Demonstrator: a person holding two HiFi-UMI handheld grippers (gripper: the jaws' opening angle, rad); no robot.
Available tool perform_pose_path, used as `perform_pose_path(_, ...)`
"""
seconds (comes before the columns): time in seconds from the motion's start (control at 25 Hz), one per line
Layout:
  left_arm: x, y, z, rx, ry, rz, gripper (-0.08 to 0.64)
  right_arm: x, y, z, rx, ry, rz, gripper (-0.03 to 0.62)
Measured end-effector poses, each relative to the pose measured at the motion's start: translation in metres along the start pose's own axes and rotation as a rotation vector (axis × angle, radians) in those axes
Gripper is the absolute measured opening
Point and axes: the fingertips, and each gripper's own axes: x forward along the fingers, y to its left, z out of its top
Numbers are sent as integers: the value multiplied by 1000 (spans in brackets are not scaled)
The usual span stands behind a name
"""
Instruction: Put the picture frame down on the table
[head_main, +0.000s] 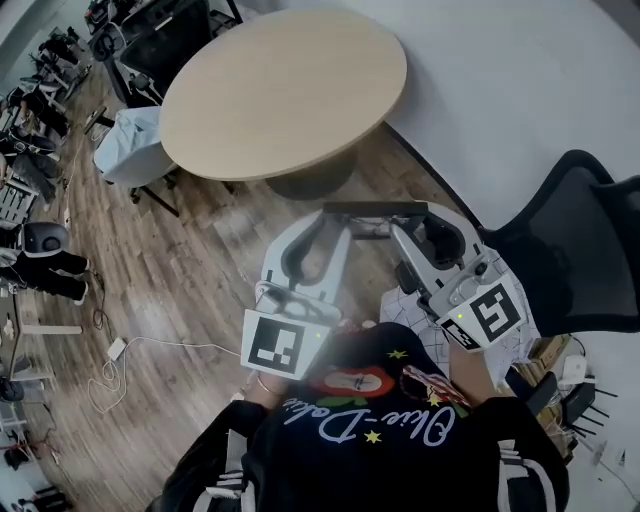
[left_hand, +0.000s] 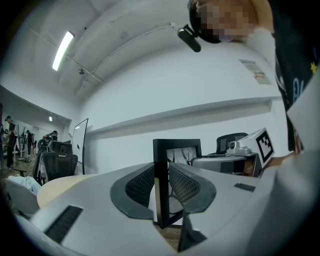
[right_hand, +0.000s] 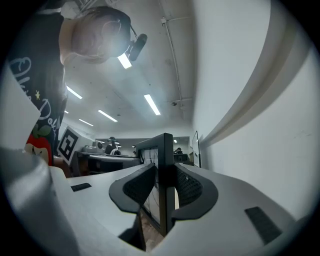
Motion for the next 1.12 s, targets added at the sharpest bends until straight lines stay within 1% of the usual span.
perform_pose_path(0.32,2,-9,-6,-3,11,38,74,-6,-6,-6,20,4,33,95)
perform_pose_path(0.56,9,-5,-12,-16,19,54,74,-2,-12,-12,33,7,45,94)
perform_pose_path(0.76,28,3,-11,-14,8,23,74,7,-29,-14,29,9,15,94)
perform_pose_path(1.12,72,22,-15,-22,-2,-66,74,26,-66,-17,12,14,-70,94)
